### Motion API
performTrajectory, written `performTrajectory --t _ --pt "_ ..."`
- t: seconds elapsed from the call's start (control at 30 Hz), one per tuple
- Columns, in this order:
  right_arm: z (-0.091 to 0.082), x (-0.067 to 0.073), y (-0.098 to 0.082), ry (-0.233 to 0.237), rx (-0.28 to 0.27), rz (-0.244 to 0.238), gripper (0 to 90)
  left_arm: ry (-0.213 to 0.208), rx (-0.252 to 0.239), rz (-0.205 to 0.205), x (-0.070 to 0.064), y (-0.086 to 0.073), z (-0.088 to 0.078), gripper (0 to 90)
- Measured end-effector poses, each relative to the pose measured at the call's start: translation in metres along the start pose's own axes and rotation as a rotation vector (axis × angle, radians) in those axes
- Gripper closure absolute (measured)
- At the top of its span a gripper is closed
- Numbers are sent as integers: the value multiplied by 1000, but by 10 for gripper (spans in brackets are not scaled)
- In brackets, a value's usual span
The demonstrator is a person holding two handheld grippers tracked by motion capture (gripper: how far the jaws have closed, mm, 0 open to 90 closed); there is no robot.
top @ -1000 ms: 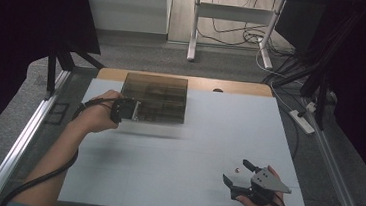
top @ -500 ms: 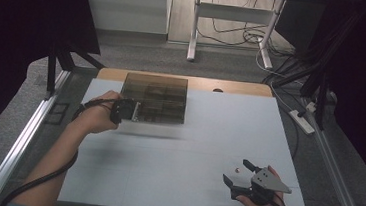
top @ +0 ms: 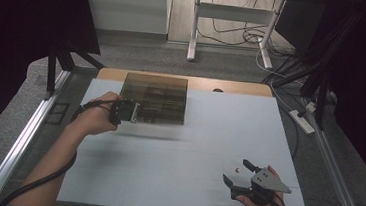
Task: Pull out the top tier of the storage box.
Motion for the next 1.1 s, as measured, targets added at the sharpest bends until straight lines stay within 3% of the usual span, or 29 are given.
performTrajectory --t 0.57,1.1 --pt "1 -2 0 -2 0 8 119 -24 -6 -20 -4 1 -3 839" --pt "-1 -2 1 -7 -6 9 119 -13 -12 -5 -8 0 -6 841"
Point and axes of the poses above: each handheld gripper's, and its own axes: z roughly forward along the jaws, y roughly out of its top, x roughly to its left, the point moved 8 cm from there along z, roughly forward along the jaws, and after that the axes turned 10 degrees about y, right-handed, at the moved point
